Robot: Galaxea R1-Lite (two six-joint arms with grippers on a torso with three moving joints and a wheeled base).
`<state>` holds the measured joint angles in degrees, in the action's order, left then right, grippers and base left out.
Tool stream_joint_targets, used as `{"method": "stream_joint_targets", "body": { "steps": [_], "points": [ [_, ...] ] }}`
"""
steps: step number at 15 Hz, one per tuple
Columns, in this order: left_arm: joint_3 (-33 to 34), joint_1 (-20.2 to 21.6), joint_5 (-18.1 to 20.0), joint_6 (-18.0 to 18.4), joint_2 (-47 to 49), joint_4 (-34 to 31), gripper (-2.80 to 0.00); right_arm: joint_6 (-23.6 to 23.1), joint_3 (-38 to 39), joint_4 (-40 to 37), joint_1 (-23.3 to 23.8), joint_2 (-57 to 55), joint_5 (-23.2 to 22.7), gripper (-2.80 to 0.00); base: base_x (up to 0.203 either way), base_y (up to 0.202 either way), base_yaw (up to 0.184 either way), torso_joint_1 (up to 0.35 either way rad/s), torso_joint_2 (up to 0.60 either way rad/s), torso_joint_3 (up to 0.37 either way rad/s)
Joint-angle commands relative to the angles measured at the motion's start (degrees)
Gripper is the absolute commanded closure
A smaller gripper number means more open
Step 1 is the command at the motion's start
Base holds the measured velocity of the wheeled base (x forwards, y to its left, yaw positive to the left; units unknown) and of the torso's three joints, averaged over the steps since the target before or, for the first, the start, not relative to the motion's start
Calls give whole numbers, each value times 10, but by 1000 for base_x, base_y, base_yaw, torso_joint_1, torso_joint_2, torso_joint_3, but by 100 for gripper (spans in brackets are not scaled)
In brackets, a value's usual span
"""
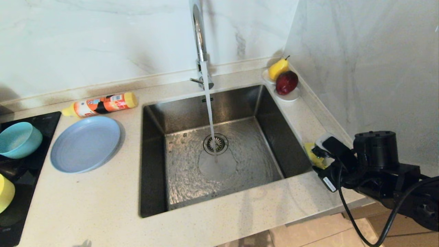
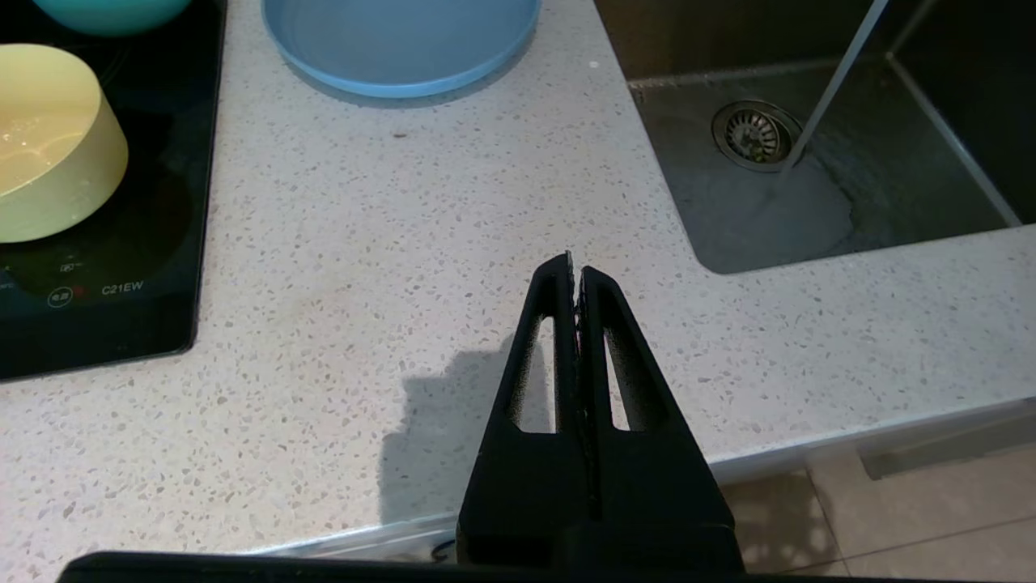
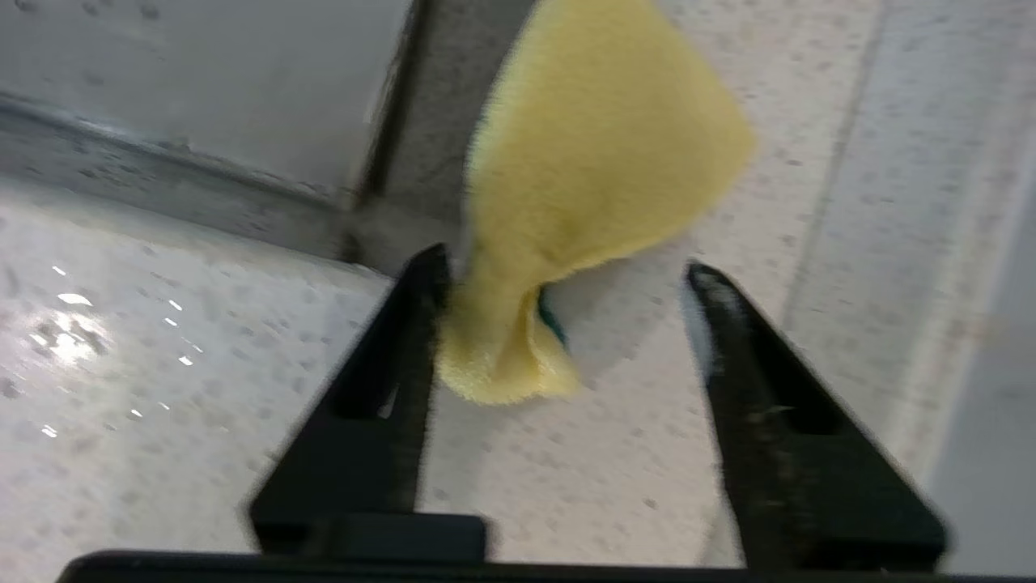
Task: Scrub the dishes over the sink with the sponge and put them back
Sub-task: Put down the sponge
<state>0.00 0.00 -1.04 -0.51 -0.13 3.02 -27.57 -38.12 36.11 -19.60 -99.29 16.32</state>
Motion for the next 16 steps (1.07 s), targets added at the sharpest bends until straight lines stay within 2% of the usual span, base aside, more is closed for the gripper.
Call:
{"method": "stream_joint_targets", "body": {
  "steps": [1, 5, 10, 16],
  "points": [
    [13, 1, 0, 0, 1, 1, 0, -9, 3, 7, -2, 10, 20, -280, 0, 0, 0, 0, 0, 0],
    [13, 1, 0, 0, 1, 1, 0, -37, 13, 8, 15, 28, 31, -280, 0, 0, 0, 0, 0, 0],
    [13, 0, 0, 0, 1, 1, 0, -48, 16, 6, 32, 42, 34, -280, 0, 0, 0, 0, 0, 0],
    [13, 0, 0, 0, 1, 1, 0, -37, 18, -3, 10, 76, 10, -280, 0, 0, 0, 0, 0, 0]
  ]
}}
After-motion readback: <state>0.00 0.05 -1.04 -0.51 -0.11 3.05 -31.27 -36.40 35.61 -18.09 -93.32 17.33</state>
